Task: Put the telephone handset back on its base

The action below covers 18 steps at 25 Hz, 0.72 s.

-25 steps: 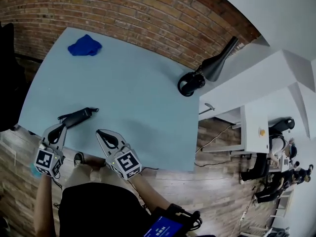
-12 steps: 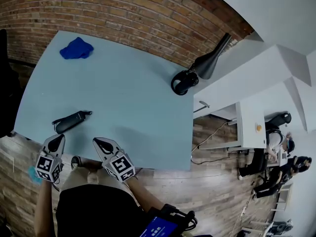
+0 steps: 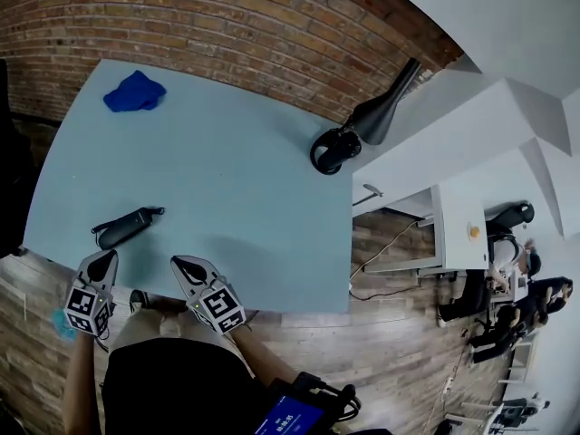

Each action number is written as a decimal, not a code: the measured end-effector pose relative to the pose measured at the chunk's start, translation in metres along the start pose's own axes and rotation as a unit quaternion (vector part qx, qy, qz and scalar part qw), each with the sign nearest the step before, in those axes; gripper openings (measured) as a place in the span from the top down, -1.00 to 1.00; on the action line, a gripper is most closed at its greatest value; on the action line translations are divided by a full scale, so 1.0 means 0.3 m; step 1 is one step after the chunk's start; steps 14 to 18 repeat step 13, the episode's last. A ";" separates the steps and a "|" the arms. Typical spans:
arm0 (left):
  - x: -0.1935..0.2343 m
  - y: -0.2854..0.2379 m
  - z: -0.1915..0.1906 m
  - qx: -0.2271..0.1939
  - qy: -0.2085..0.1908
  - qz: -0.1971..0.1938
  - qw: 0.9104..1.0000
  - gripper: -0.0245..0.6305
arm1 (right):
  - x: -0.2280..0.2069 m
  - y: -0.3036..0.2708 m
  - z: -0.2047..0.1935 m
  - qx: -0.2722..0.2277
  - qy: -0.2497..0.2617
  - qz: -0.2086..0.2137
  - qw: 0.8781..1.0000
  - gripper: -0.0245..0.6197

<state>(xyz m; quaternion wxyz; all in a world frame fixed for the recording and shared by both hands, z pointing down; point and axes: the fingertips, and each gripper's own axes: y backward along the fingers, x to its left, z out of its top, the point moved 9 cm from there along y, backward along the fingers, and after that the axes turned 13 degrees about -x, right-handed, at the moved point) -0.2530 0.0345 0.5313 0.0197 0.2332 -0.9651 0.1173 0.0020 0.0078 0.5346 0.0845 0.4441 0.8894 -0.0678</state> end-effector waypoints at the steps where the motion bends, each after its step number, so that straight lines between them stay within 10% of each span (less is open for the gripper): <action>1: -0.003 -0.005 -0.001 0.003 0.001 -0.001 1.000 0.83 | -0.002 0.000 -0.001 0.001 -0.002 0.001 1.000 0.87; 18: -0.028 -0.095 -0.019 0.032 -0.003 -0.005 0.999 0.83 | -0.063 -0.002 -0.029 0.003 -0.024 0.008 1.000 0.87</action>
